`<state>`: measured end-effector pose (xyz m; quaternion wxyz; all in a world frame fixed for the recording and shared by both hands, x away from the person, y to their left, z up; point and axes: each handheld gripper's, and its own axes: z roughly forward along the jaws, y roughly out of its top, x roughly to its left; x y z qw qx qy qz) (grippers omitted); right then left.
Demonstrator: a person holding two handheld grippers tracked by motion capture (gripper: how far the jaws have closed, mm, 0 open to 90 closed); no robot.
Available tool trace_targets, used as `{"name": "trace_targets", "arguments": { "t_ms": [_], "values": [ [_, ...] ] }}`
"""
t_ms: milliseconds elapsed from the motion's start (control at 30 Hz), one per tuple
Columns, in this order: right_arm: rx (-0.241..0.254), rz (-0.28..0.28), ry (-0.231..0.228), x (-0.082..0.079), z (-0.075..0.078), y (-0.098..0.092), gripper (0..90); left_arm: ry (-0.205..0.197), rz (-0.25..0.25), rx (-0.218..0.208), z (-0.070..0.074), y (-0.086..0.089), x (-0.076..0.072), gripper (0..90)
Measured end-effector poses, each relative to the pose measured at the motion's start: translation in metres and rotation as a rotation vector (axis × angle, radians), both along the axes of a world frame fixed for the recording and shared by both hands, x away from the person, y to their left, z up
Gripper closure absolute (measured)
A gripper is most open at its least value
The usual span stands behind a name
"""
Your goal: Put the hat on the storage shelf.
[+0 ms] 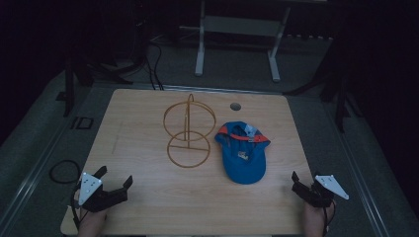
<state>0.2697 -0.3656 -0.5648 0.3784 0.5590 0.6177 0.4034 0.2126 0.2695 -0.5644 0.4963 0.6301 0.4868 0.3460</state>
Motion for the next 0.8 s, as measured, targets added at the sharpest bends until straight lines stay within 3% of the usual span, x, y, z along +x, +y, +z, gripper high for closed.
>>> {"name": "trace_targets", "arguments": {
  "t_ms": [367,533,567,700,800],
  "values": [
    [-0.031,0.045,0.051,0.009,0.002,0.008,15.8,-0.007,0.002,-0.004,0.001,-0.002,0.000,2.5],
    [-0.008,0.055,0.050,0.012,0.013,0.008,15.8,-0.007,0.005,-0.001,0.001,-0.004,0.000,2.5],
    [0.000,0.078,0.052,0.015,0.022,0.011,15.8,-0.018,-0.008,0.003,0.001,-0.005,0.000,2.5],
    [-0.013,0.105,0.010,0.021,0.043,0.016,13.4,-0.015,-0.016,0.002,0.001,-0.007,0.001,2.5],
    [-0.018,0.111,0.011,0.023,0.048,0.018,13.4,-0.019,-0.019,-0.008,0.001,-0.006,0.001,2.5]
  ]
}}
